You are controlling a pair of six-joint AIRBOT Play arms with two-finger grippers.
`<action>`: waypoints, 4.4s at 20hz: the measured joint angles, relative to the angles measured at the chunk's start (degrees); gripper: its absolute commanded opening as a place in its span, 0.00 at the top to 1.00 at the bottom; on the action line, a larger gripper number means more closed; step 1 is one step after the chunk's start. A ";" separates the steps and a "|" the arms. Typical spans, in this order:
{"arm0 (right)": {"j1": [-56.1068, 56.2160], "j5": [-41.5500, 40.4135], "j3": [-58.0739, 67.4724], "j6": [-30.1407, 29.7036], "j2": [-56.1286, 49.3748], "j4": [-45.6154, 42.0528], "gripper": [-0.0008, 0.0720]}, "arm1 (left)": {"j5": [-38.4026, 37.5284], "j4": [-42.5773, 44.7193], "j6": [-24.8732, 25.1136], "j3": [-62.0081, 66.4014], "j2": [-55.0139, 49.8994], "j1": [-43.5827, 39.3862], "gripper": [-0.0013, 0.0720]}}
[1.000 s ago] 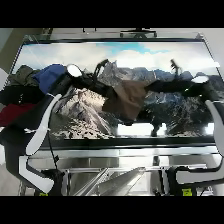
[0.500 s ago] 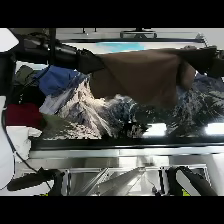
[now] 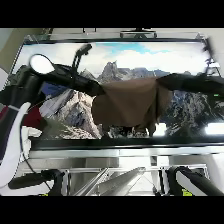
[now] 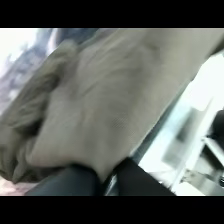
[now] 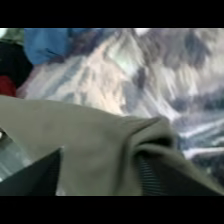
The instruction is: Fold the shirts.
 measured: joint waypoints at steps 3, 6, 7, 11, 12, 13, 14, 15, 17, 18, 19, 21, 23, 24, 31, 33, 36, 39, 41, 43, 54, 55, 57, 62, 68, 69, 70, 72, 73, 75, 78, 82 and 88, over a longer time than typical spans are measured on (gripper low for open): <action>-2.03 -1.55 -1.46 -0.28 -7.45 -0.37 0.24 | -2.43 0.52 -0.57 1.46 -5.95 4.46 0.01; -6.29 0.48 -2.03 -0.42 -10.88 -1.36 0.24 | -7.39 0.57 -3.02 2.58 -9.90 9.97 0.01; -7.39 1.68 -2.64 -0.39 -11.45 -2.01 0.24 | -8.59 0.59 -3.54 1.16 -10.43 11.50 0.01; -9.40 3.02 -8.63 0.24 -12.50 -5.35 0.24 | -7.48 0.26 -4.13 -14.05 -8.74 13.03 0.01; -9.62 2.16 -10.21 0.31 -12.61 -6.67 0.24 | -5.84 -0.22 -3.67 -18.32 -8.09 12.39 0.01; -9.79 1.11 -11.34 0.87 -12.70 -8.33 0.24 | -4.00 -1.22 -2.99 -22.64 -7.43 11.37 0.01; -9.92 -0.20 -12.15 1.44 -12.74 -10.19 0.24 | -2.10 -2.67 -2.05 -26.40 -6.95 10.08 0.01; -10.14 -1.49 -12.72 2.47 -12.79 -11.89 0.24 | -0.35 -4.35 -1.20 -29.44 -6.62 8.66 0.01; -10.86 -3.91 -13.49 4.02 -12.83 -14.71 0.24 | 3.32 -6.95 0.17 -33.86 -6.23 5.49 0.01; -11.47 -5.38 -13.64 4.42 -12.83 -15.72 0.24 | 5.11 -7.96 0.68 -35.23 -6.12 3.91 0.01; -12.09 -6.43 -13.73 4.90 -12.85 -16.33 0.24 | 6.56 -8.94 1.01 -36.15 -6.03 2.32 0.03; -13.31 -7.80 -13.88 5.27 -13.00 -17.27 0.24 | 9.20 -10.38 1.42 -36.50 -5.90 -0.28 0.04; -14.01 -9.03 -13.92 5.49 -13.68 -17.77 0.24 | 12.52 -10.84 1.70 -35.47 -5.90 -2.23 0.19; -14.16 -9.53 -13.94 5.64 -14.27 -18.01 0.24 | 14.56 -10.67 1.84 -34.62 -5.90 -2.95 0.53; -13.42 -10.40 -13.86 4.92 -19.89 -15.72 0.59 | 18.05 -9.86 2.01 -30.80 -5.92 -4.22 0.97; -12.26 -9.70 -13.99 2.78 -20.87 -13.68 0.79 | 18.03 -9.90 2.01 -30.58 -5.92 -4.26 0.97; -10.93 -7.54 -13.79 -0.74 -21.44 -9.46 0.96 | 17.86 -10.19 2.01 -30.38 -5.64 -4.04 0.97; -10.45 -2.84 -11.96 -5.27 -20.96 -1.88 0.97 | 17.62 -10.27 1.68 -30.32 -3.08 -2.93 0.97; -10.34 0.81 -9.92 -7.61 -19.32 3.69 0.97 | 17.38 -10.32 1.31 -30.29 0.66 -1.40 0.97; -10.25 4.07 -6.95 -9.27 -16.26 9.46 0.97 | 16.74 -10.27 0.85 -29.46 5.70 1.40 0.97; -15.98 -3.87 14.71 -10.36 12.24 17.57 0.97 | 4.98 -10.27 -1.70 -2.82 27.32 27.52 0.96; -17.25 -6.03 15.61 -10.36 15.17 17.57 0.97 | 3.80 -10.27 -1.70 0.63 27.98 29.73 0.96; -19.26 -9.77 16.65 -10.40 20.35 16.55 0.97 | 1.64 -10.32 -1.73 7.10 28.24 33.05 0.96; -20.57 -8.37 17.31 -9.40 26.01 14.78 0.97 | -4.74 -10.25 -2.21 18.91 22.51 31.04 0.96; -15.47 -5.42 9.97 -0.48 17.66 6.29 0.97 | -7.10 -2.38 -2.62 23.52 5.99 18.95 0.96; -14.53 -6.78 8.04 0.72 14.75 3.91 0.97 | -6.71 -0.42 -2.62 23.76 2.19 17.62 0.96; -13.79 -9.03 6.38 1.64 11.19 1.36 0.97 | -5.44 1.33 -2.64 23.98 -1.42 16.79 0.96; -13.44 -14.40 4.70 2.89 4.00 -2.25 0.92 | -1.79 3.91 -2.93 25.44 -8.66 16.52 0.69; -13.64 -16.98 4.44 3.39 0.28 -3.37 0.63 | 0.42 4.46 -3.34 26.82 -12.04 16.92 0.22; -14.49 -20.48 4.74 3.80 -6.14 -4.87 0.45 | 3.04 4.76 -4.72 29.09 -17.07 18.29 0.01; -16.33 -21.73 5.20 4.17 -11.93 -6.95 0.45 | 3.87 3.93 -5.88 28.28 -19.58 20.85 0.01; -18.16 -19.74 5.40 4.17 -16.33 -13.38 0.31 | -2.43 3.72 -8.09 20.85 -18.03 23.17 0.01; -18.71 -15.13 6.56 4.17 -24.48 -17.64 0.28 | -6.88 3.28 -10.75 -5.70 -9.57 15.32 0.01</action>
